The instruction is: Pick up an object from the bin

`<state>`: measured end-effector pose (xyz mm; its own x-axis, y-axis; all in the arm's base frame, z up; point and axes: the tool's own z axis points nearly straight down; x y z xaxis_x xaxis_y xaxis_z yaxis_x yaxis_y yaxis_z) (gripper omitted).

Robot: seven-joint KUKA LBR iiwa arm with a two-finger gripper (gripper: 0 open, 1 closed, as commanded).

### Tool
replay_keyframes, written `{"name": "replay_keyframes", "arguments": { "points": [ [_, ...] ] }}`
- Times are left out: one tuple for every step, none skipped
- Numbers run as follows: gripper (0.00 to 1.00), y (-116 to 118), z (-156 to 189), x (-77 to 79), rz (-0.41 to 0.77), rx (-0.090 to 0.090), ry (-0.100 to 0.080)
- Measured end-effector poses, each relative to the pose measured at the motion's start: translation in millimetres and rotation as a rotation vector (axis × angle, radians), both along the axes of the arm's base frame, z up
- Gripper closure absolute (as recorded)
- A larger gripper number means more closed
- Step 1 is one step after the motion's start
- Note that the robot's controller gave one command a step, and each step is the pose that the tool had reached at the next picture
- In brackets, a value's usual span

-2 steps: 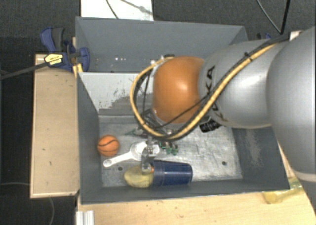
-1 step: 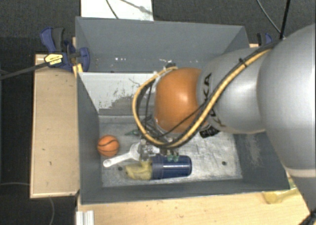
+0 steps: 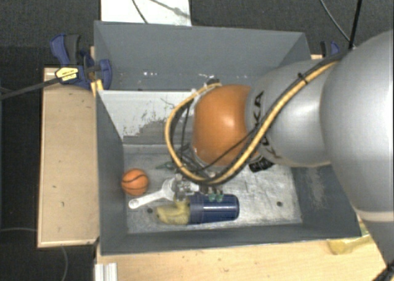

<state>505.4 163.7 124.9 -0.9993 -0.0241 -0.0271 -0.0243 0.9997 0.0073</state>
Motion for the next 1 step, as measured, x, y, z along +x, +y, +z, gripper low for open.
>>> {"name": "replay_keyframes", "arguments": {
  "points": [
    [1.0, -1.3, 24.7, -4.0, -0.055, -0.005, 0.022]
  ]
}}
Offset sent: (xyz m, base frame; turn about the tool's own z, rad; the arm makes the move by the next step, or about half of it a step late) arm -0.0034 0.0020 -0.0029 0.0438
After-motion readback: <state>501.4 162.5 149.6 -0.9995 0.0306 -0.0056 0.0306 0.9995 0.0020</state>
